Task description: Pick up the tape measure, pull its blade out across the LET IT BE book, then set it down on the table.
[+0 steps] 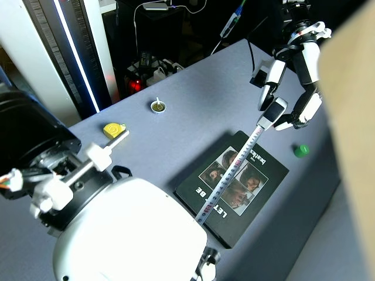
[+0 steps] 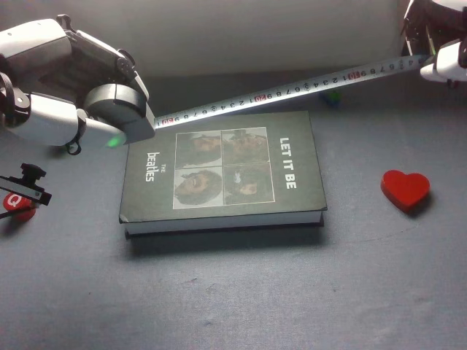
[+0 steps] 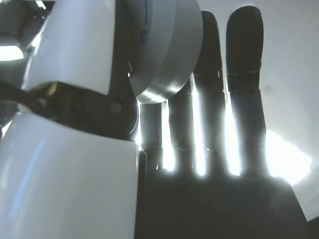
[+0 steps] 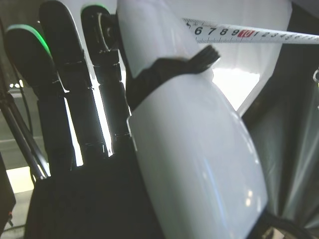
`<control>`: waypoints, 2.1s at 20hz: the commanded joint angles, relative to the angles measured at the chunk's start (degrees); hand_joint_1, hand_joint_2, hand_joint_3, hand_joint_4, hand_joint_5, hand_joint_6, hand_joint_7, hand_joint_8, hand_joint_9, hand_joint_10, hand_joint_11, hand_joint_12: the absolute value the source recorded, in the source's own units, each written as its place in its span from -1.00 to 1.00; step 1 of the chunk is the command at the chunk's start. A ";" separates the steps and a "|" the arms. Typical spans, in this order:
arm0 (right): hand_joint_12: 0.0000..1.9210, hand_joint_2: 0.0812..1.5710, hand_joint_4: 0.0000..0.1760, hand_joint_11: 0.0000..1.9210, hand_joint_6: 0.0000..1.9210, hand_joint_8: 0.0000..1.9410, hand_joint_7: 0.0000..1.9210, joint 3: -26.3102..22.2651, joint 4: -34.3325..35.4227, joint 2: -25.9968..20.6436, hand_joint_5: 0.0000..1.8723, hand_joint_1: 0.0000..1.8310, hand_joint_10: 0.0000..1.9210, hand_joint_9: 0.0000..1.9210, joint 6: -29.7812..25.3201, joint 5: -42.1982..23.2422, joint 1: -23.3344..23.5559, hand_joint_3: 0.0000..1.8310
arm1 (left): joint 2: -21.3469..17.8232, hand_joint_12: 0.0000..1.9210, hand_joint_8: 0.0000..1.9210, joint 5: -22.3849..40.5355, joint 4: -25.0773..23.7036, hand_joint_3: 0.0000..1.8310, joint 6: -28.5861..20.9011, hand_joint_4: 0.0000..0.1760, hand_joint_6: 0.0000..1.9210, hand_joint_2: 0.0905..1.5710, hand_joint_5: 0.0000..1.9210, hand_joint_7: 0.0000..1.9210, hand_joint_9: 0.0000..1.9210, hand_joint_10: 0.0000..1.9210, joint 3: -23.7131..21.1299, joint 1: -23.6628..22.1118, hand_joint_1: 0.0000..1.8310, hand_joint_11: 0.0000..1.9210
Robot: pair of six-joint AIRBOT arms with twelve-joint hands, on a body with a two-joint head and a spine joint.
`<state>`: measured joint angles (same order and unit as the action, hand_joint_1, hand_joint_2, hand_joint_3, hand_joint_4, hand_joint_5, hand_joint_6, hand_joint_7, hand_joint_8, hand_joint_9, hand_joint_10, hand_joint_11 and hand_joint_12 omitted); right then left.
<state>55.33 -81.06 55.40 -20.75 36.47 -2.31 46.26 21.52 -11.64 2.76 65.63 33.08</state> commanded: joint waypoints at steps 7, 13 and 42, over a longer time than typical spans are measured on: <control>0.33 0.43 -1.00 -0.20 0.15 0.08 0.05 -1.24 -3.88 -1.07 -0.08 0.32 -0.26 -0.03 1.34 3.05 0.38 -1.00 | -0.50 0.25 -0.08 4.90 0.02 -1.00 0.53 -1.00 -0.13 0.36 0.01 0.07 -0.03 0.31 0.23 0.12 0.51 -0.12; 0.29 0.43 -1.00 -0.22 0.19 0.05 0.05 -2.52 -3.37 -0.71 -0.10 0.32 -0.30 -0.04 1.38 2.96 -0.98 -1.00 | -0.53 0.25 -0.10 6.08 -0.89 -1.00 0.46 -1.00 -0.15 0.36 0.03 0.07 -0.02 0.31 0.36 0.98 0.51 -0.12; -0.99 0.32 -0.10 -0.98 -1.00 -1.00 -1.00 -27.47 -14.87 -0.97 -1.00 -0.96 -1.00 -1.00 -9.70 10.14 -5.07 -1.00 | 1.60 0.26 -0.06 12.97 -1.37 -1.00 -3.01 -1.00 -0.11 0.37 0.03 0.04 -0.03 0.31 9.06 14.88 0.51 -0.15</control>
<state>27.66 -91.68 54.74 -30.15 45.25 -7.94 47.92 28.32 -14.61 0.32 74.52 48.77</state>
